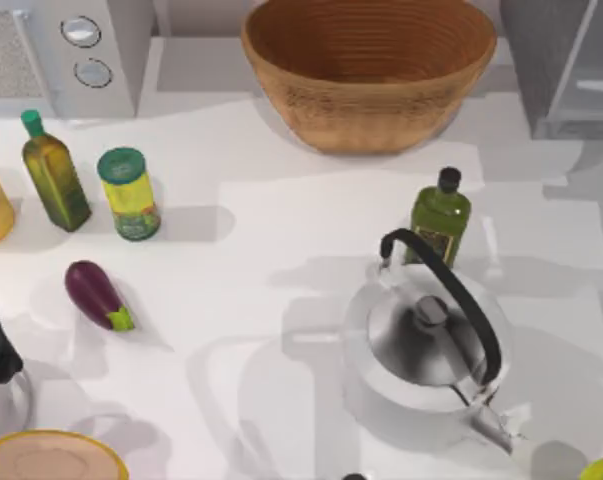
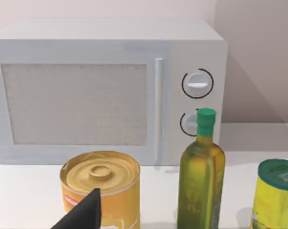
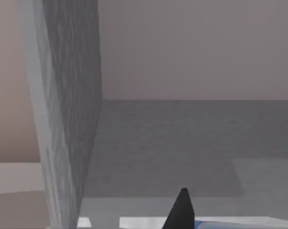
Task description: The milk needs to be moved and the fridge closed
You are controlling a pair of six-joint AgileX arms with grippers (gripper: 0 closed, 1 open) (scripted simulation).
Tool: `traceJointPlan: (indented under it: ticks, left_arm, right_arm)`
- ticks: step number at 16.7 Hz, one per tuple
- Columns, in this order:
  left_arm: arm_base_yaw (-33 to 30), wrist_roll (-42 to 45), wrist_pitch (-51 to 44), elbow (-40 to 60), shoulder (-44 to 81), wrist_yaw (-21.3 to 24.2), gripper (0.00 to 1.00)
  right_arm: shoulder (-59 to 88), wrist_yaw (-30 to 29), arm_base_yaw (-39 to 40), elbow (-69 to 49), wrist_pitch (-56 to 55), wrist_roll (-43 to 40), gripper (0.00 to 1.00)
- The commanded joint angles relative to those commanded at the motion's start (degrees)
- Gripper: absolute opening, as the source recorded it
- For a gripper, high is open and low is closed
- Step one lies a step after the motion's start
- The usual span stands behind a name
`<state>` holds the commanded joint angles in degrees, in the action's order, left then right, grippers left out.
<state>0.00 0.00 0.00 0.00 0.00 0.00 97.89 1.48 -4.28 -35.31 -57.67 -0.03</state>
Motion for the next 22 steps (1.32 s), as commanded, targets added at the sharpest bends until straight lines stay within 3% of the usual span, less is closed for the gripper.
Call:
traceJointPlan:
  ticks: [9,22]
  left_arm:
    - [0.0,0.0,0.0,0.0,0.0,0.0,1.0]
    - [0.0,0.0,0.0,0.0,0.0,0.0,1.0]
  right_arm:
    - [26.24,10.14,-5.44,-36.04,14.28,-1.33,0.0]
    - [29.13,11.37,-8.2,-39.48,16.87,-1.63,0.0]
